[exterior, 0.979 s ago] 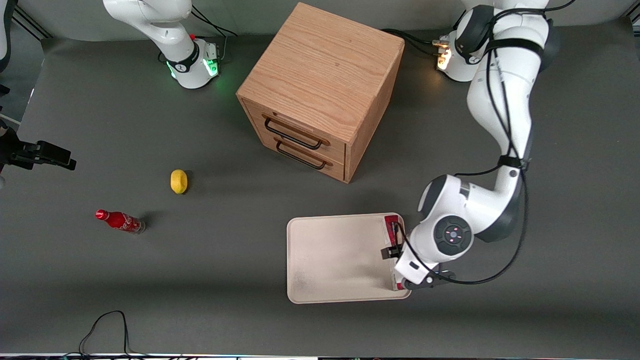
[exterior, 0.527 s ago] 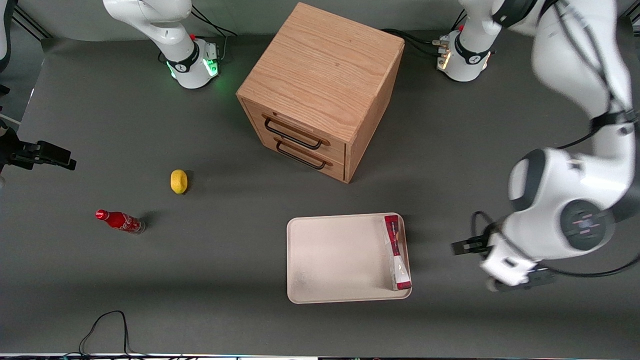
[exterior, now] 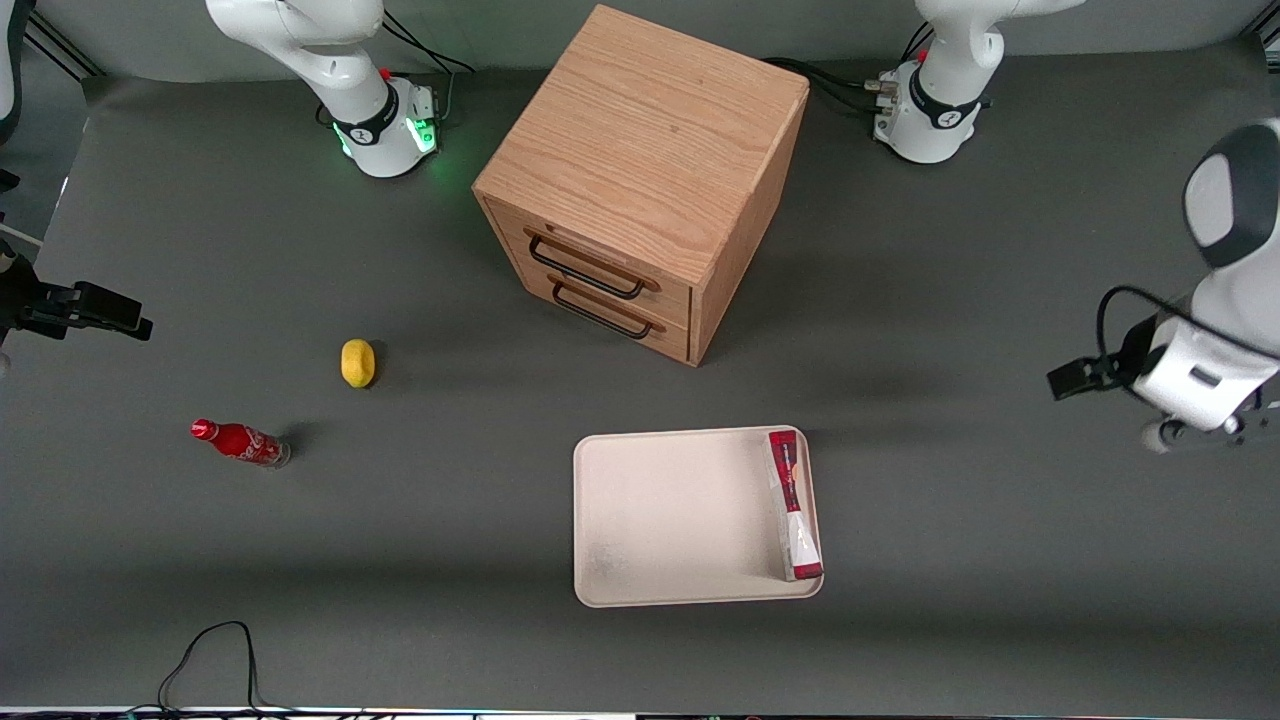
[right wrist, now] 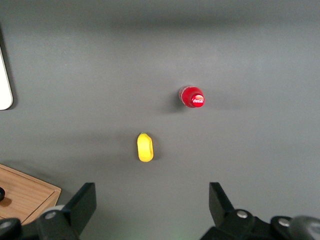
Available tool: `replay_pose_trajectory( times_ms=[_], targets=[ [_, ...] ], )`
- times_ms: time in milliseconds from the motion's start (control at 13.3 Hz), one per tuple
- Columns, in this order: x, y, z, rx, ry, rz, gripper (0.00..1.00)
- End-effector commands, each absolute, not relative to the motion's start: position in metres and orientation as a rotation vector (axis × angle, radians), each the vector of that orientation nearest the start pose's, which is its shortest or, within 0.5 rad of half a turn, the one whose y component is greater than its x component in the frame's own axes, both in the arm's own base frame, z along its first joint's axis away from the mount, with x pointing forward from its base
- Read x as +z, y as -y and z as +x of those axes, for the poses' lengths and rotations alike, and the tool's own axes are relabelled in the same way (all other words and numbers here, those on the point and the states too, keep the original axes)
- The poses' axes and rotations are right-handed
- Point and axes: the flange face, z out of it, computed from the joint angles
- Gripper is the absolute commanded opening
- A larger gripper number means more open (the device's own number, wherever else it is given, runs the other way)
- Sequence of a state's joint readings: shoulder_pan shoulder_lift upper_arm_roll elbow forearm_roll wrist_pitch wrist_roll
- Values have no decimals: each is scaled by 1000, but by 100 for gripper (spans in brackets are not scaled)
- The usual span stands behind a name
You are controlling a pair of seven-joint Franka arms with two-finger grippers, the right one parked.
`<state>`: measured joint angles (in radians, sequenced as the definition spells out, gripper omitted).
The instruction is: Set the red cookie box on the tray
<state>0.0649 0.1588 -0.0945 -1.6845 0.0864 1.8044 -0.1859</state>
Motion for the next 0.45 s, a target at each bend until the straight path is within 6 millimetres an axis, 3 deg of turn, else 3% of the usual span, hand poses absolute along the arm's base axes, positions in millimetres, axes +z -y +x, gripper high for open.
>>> replay_pose_trajectory(
  times_ms=[0, 377],
  targets=[
    [510, 2, 586, 35, 173, -3045, 100],
    [514, -2, 590, 64, 174, -3039, 100]
  ],
)
